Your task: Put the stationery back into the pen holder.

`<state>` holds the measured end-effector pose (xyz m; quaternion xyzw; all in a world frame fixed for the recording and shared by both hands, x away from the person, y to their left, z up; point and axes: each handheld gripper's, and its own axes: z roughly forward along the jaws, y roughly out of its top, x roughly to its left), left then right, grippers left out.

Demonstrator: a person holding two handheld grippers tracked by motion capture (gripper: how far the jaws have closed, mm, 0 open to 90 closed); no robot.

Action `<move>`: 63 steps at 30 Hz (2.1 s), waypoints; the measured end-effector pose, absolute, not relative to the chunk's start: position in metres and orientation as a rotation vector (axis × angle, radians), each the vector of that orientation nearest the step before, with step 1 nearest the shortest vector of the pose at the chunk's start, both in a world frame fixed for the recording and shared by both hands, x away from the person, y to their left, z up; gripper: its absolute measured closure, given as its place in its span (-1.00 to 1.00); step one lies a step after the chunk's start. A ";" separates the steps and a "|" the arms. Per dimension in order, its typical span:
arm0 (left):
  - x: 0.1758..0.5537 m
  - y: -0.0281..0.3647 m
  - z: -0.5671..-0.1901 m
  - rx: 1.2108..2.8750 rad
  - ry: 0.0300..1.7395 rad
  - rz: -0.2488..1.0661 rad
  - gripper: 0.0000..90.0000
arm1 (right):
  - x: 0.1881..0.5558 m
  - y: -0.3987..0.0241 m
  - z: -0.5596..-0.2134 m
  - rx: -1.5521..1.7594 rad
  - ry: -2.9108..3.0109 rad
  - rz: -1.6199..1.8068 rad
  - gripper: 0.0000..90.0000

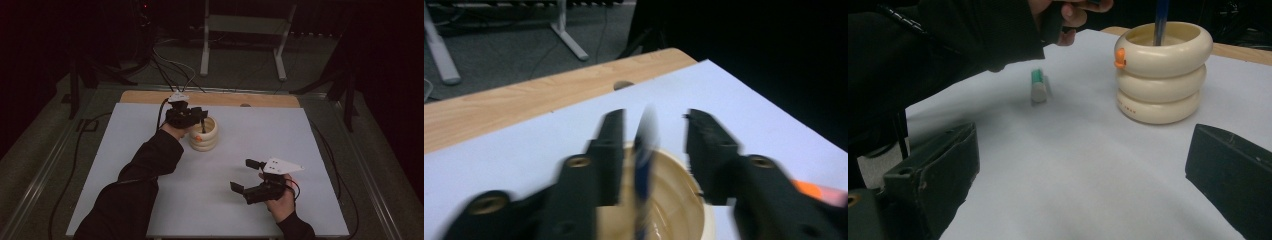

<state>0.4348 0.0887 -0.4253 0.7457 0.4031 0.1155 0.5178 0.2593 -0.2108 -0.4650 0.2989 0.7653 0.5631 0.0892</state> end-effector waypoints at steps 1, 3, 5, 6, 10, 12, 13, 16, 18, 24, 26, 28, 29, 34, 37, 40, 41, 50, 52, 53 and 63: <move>0.434 0.090 -0.423 1.790 0.963 0.278 -0.11 | 0.259 -0.212 -0.464 0.891 2.270 1.680 -0.98; 0.432 0.090 -0.421 1.785 0.961 0.292 -0.19 | 0.260 -0.212 -0.464 0.895 2.266 1.685 -0.98; 0.427 0.092 -0.416 1.775 0.951 0.315 -0.38 | 0.261 -0.214 -0.463 0.897 2.257 1.698 -0.98; 0.425 0.093 -0.414 1.773 0.951 0.322 -0.45 | 0.261 -0.216 -0.462 0.903 2.254 1.700 -0.98; 0.416 0.096 -0.407 1.764 0.937 0.310 -0.66 | 0.262 -0.220 -0.456 0.904 2.230 1.701 -0.98; 0.410 0.098 -0.405 1.773 0.917 0.301 -0.79 | 0.262 -0.224 -0.451 0.898 2.231 1.696 -0.98; 0.407 0.098 -0.405 1.775 0.902 0.298 -0.81 | 0.264 -0.228 -0.447 0.899 2.228 1.708 -0.98; 0.397 0.100 -0.403 1.792 0.840 0.258 -0.99 | 0.267 -0.235 -0.441 0.908 2.238 1.693 -0.98; 0.391 0.103 -0.402 1.783 0.811 0.234 -0.99 | 0.269 -0.241 -0.438 0.910 2.237 1.685 -0.98; 0.372 0.108 -0.402 1.768 0.706 0.195 -0.99 | 0.278 -0.263 -0.435 0.912 2.195 1.665 -0.98; 0.369 0.109 -0.403 1.771 0.695 0.201 -0.99 | 0.280 -0.268 -0.436 0.921 2.193 1.656 -0.98; 0.363 0.111 -0.404 1.767 0.668 0.192 -0.99 | 0.283 -0.279 -0.439 0.939 2.186 1.595 -0.98; 0.361 0.112 -0.405 1.763 0.658 0.192 -0.99 | 0.283 -0.279 -0.439 0.939 2.186 1.595 -0.98; 0.349 0.115 -0.410 1.755 0.605 0.181 -0.99 | 0.289 -0.302 -0.446 1.015 2.262 1.524 -0.98; 0.344 0.116 -0.412 1.748 0.584 0.182 -0.99 | 0.289 -0.308 -0.449 1.041 2.261 1.507 -0.98; 0.340 0.117 -0.415 1.736 0.570 0.176 -0.99 | 0.287 -0.316 -0.456 1.049 2.266 1.477 -0.98; 0.339 0.117 -0.416 1.729 0.567 0.169 -0.99 | 0.287 -0.316 -0.456 1.049 2.266 1.477 -0.98; 0.329 0.119 -0.422 1.749 0.559 0.163 -0.99 | 0.285 -0.331 -0.471 1.076 2.284 1.400 -0.98; 0.327 0.120 -0.423 1.748 0.559 0.158 -0.99 | 0.285 -0.336 -0.475 1.100 2.286 1.374 -0.97; 0.326 0.120 -0.423 1.743 0.557 0.153 -0.99 | 0.285 -0.338 -0.476 1.107 2.291 1.367 -0.91; 0.320 0.119 -0.426 1.740 0.543 0.136 -0.99 | 0.284 -0.350 -0.486 1.140 2.297 1.278 -0.72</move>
